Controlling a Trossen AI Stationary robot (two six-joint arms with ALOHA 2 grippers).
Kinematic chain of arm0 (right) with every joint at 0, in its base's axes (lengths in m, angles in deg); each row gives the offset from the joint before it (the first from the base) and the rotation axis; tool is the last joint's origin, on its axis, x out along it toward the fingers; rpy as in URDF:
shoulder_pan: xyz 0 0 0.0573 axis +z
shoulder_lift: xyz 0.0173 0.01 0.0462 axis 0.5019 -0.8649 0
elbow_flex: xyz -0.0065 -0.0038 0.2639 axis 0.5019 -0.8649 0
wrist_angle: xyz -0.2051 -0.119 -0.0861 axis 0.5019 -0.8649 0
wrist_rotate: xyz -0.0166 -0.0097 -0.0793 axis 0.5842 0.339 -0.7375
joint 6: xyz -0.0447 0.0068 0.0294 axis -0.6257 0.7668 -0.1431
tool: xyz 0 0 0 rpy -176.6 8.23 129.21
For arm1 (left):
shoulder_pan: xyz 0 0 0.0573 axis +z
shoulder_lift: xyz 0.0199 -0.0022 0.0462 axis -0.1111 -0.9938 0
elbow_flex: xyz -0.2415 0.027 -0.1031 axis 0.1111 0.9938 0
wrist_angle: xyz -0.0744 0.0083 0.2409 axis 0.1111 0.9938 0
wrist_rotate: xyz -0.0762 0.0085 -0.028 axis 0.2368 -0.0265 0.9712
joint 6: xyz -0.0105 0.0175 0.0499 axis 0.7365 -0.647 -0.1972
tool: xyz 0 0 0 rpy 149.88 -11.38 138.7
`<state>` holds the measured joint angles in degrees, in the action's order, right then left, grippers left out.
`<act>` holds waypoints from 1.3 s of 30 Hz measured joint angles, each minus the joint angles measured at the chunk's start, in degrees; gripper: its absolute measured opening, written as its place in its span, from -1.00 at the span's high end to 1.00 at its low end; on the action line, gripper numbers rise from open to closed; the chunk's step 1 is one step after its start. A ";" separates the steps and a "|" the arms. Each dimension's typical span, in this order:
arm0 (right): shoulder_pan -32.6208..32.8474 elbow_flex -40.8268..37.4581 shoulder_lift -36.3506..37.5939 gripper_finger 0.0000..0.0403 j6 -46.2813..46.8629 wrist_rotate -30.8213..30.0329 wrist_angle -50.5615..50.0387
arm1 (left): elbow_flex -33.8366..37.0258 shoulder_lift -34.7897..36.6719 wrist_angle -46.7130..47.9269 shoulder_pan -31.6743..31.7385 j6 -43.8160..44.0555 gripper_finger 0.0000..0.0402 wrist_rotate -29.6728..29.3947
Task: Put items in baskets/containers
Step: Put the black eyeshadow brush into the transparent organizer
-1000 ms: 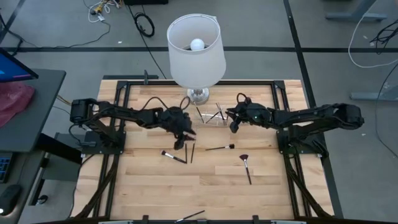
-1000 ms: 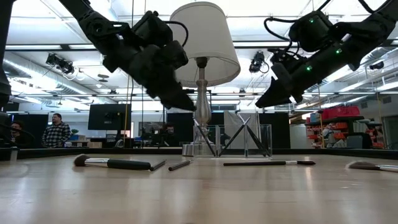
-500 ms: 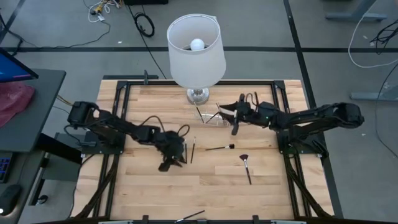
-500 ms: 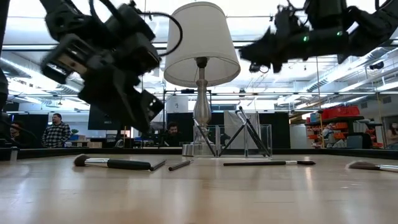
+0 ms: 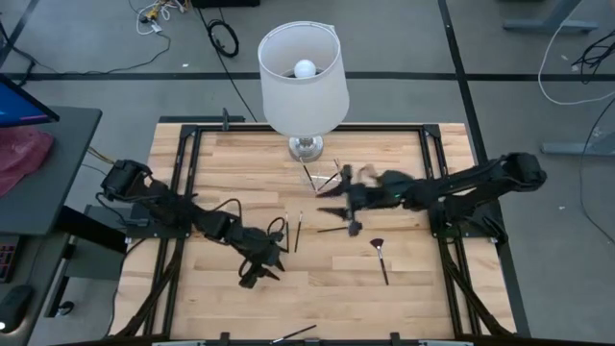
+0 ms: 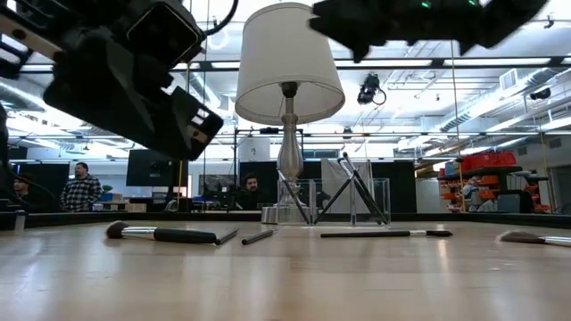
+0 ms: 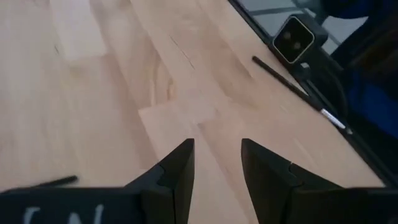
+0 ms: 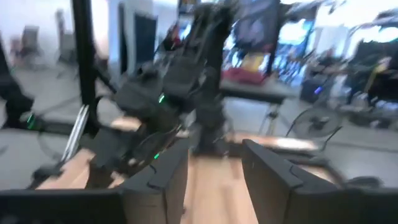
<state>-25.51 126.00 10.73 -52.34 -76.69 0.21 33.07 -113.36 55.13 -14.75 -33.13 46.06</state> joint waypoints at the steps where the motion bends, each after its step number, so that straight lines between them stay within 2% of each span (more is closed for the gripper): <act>1: 0.84 2.27 -1.89 0.25 -0.39 0.30 -2.93 | 0.00 0.00 0.17 -0.59 1.47 0.33 -0.18; 5: 4.30 10.39 -9.68 0.28 -1.34 8.34 -13.88 | 0.00 0.15 0.27 -4.03 4.92 0.33 0.37; 8: 8.47 13.41 -15.76 0.31 1.71 12.93 -14.88 | 0.04 1.80 0.45 -6.96 6.56 0.33 0.34; 13: 15.56 14.80 -26.65 0.34 2.26 12.95 -10.73 | 0.04 4.97 0.63 -12.67 7.86 0.33 -6.79; 18: 19.89 14.97 -35.46 0.34 6.55 12.98 2.06 | 0.02 5.31 0.90 -18.89 8.11 0.33 -15.98; 22: 20.81 15.36 -40.77 0.33 9.52 13.05 9.86 | 0.02 5.31 0.71 -21.23 7.31 0.33 -23.68; 25: 20.75 18.19 -44.05 0.26 14.04 12.99 7.89 | 0.02 5.31 0.25 -21.40 7.01 0.33 -26.73; 28: 20.87 22.39 -47.04 0.16 14.56 14.51 3.25 | 0.02 5.31 -0.01 -21.09 8.91 0.33 -27.72; 35: 23.38 28.69 -48.65 0.04 6.68 16.39 -9.27 | 0.02 4.93 -4.36 -21.29 12.56 0.33 -29.03; 37: 24.16 29.19 -48.68 0.04 4.77 14.51 -9.35 | 0.02 4.90 -6.11 -21.38 12.61 0.33 -30.31; 39: 24.91 29.29 -48.65 0.05 2.83 9.94 -9.38 | 0.02 4.90 -7.52 -21.38 12.54 0.33 -32.01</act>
<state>-0.60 155.29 -37.92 -49.51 -66.75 -9.16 33.09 -108.46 47.60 -36.12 -20.60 14.06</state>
